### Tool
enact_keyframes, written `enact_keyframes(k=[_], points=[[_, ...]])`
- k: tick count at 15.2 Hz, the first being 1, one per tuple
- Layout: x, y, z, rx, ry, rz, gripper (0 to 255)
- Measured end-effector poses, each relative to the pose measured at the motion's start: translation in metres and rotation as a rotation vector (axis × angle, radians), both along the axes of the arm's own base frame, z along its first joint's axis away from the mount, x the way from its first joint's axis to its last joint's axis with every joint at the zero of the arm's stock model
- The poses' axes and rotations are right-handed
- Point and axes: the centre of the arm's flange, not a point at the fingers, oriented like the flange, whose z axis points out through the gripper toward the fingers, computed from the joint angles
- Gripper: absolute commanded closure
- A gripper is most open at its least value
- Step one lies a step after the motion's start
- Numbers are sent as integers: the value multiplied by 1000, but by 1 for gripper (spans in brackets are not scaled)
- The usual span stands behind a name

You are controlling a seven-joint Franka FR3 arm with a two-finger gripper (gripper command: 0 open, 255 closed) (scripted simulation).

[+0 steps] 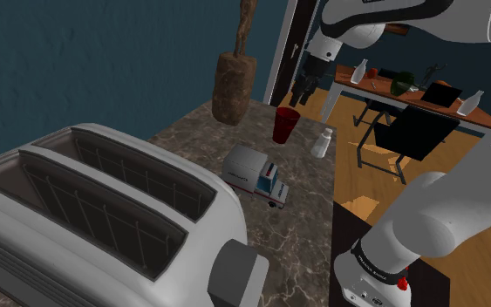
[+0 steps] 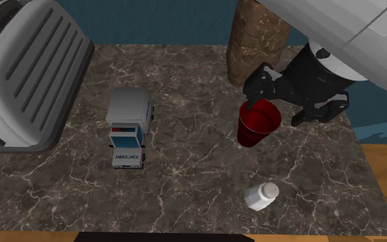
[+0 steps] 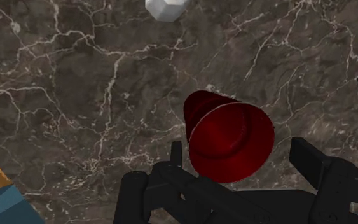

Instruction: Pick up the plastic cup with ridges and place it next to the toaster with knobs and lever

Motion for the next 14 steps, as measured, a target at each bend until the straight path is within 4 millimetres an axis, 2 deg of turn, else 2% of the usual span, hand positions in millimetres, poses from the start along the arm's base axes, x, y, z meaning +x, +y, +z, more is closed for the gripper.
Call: enact_keyframes(k=[3,4,11,14], points=[[18,-27,-18,11,25,-3,0],[19,-30,-26,13,29,-4,0],[24,-26,-65,14,33,-4,0],[23,-26,-68,14,32,-4,0]])
